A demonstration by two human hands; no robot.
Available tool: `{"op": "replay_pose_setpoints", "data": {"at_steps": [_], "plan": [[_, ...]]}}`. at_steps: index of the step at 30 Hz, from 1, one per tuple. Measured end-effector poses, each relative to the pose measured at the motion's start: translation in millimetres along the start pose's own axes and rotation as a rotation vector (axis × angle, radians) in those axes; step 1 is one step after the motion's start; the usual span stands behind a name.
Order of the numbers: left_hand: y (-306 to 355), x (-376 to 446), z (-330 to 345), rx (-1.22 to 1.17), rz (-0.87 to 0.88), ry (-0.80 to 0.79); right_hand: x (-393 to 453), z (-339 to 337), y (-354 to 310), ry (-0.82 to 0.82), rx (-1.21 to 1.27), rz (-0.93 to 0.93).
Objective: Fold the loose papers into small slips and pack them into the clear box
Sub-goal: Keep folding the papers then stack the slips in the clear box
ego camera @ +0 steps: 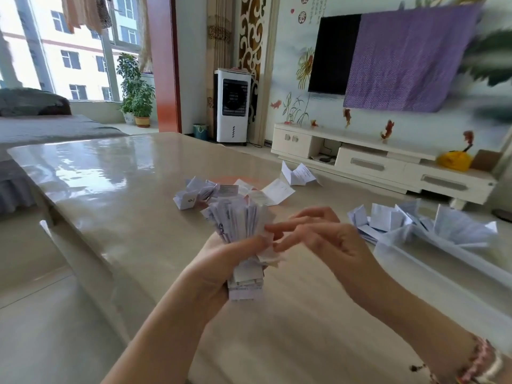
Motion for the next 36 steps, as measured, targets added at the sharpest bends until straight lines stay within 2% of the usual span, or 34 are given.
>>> {"op": "replay_pose_setpoints", "data": {"at_steps": [3,5,8,12,17,23,26,29,36], "plan": [[2,5,13,0.298,0.191,0.057,4,-16,-1,0.129,0.071,0.03],[-3,6,26,0.388,0.296,0.033,10,-7,-8,0.043,0.089,0.005],[-9,8,38,0.424,0.397,-0.009,14,7,-22,-0.084,-0.037,-0.066],[-8,7,37,0.397,0.456,-0.008,11,8,-21,-0.061,-0.177,-0.118],[-17,10,30,0.473,0.439,0.011,8,14,-15,0.053,-0.31,-0.123],[-23,11,29,0.382,0.381,-0.012,3,13,-15,0.175,-0.209,-0.136],[-26,9,29,0.369,0.382,-0.035,2,17,-16,0.106,-0.09,-0.183],[-30,6,25,0.403,0.366,-0.029,-2,23,-10,0.05,-0.018,-0.152],[-38,8,20,0.546,0.28,-0.037,-10,30,1,-0.042,-0.05,-0.083]]}}
Point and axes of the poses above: each hand's wrist, its own x-axis towards the middle knuckle, its own z-axis out of the palm, y = z × x, the point moved 7 cm from there along x, towards the middle knuckle, and after that the axes turned 2 degrees about -z, right-handed, at the moved point
